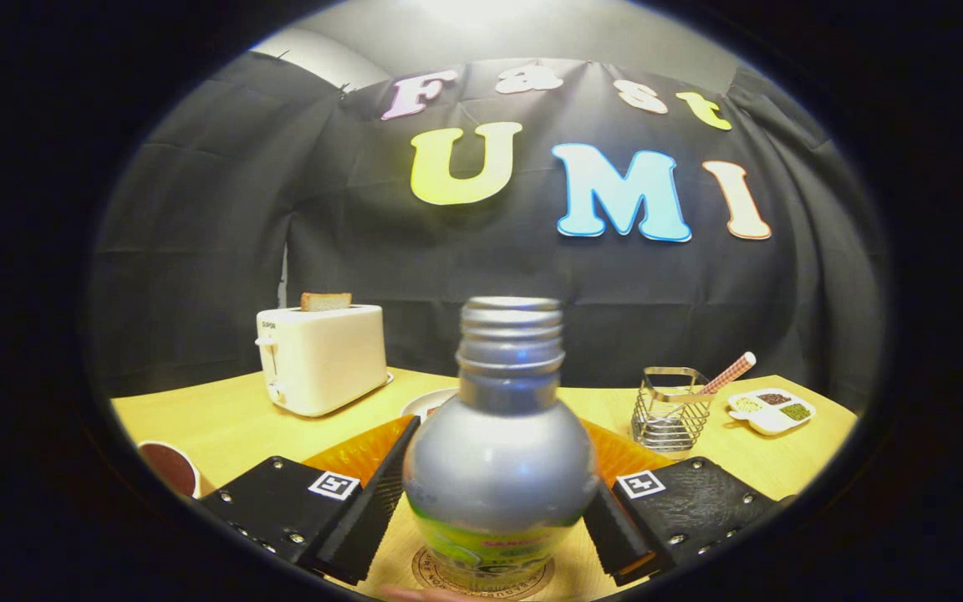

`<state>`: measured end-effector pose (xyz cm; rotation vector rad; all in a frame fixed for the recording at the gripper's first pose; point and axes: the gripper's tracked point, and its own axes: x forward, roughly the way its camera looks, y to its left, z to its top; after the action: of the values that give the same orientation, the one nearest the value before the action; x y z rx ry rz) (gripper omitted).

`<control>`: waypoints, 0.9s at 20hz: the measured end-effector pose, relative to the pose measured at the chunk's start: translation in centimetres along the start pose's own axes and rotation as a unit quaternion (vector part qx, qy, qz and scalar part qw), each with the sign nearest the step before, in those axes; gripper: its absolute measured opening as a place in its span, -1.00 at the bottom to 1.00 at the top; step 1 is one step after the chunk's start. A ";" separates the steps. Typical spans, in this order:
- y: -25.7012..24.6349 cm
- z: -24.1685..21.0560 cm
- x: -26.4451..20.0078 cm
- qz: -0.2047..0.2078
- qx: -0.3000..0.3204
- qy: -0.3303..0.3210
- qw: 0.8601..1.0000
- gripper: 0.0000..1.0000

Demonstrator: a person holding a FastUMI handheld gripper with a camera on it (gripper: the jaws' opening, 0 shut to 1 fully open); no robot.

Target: Take the bottle from table, then pour the juice into the cup, finally place the bottle on the coaster

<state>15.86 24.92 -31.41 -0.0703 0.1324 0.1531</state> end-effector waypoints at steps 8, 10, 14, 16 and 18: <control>-2.0 8.6 -4.3 -0.023 0.017 -0.011 1.000 0.93; -3.6 12.3 -6.0 -0.040 0.008 -0.030 0.999 0.92; -6.5 18.1 -9.4 -0.071 -0.001 -0.053 0.996 0.93; -7.5 19.8 -11.1 -0.079 0.002 -0.052 0.996 0.93; -9.0 21.8 -12.5 -0.098 -0.011 -0.062 0.993 0.92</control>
<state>7.79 15.92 -7.64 -0.0948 -0.0008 -0.0379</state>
